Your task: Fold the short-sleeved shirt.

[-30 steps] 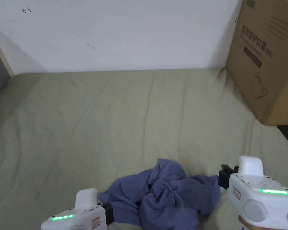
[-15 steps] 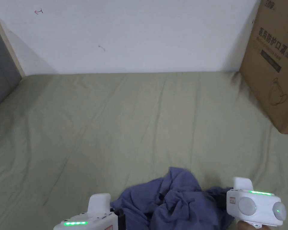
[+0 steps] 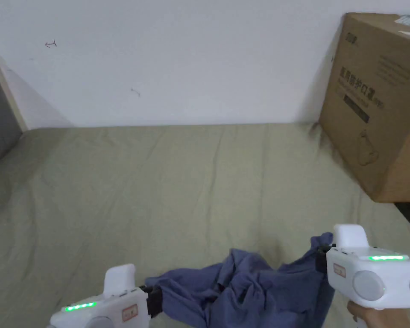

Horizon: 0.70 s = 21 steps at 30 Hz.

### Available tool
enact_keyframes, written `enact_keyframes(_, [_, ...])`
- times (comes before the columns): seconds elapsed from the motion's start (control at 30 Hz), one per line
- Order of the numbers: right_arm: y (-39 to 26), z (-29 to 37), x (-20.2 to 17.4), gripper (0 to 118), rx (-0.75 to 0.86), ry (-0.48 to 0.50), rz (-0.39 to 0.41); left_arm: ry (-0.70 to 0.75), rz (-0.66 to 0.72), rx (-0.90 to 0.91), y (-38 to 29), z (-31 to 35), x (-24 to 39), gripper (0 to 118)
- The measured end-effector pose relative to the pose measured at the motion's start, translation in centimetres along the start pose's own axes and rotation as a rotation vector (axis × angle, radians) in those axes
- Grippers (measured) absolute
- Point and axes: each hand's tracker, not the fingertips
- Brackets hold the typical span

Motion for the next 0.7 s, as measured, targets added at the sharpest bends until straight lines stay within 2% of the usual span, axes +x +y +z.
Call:
enact_keyframes(0.27, [10.5, 6.9, 0.6, 6, 0.210, -0.004, 0.042, 0.091, -0.095, 0.200, 12.1, 5.0, -2.0, 2])
enact_keyframes(0.6, [24.1, 5.7, 0.6, 6, 0.354, 0.054, -0.135, 0.217, -0.086, 0.411, 30.4, 10.4, -2.6, 2])
enact_keyframes(0.7, [27.4, 4.9, 0.2, 6, 0.380, 0.039, -0.150, 0.258, -0.072, 0.456, 34.6, 11.2, -2.9, 2])
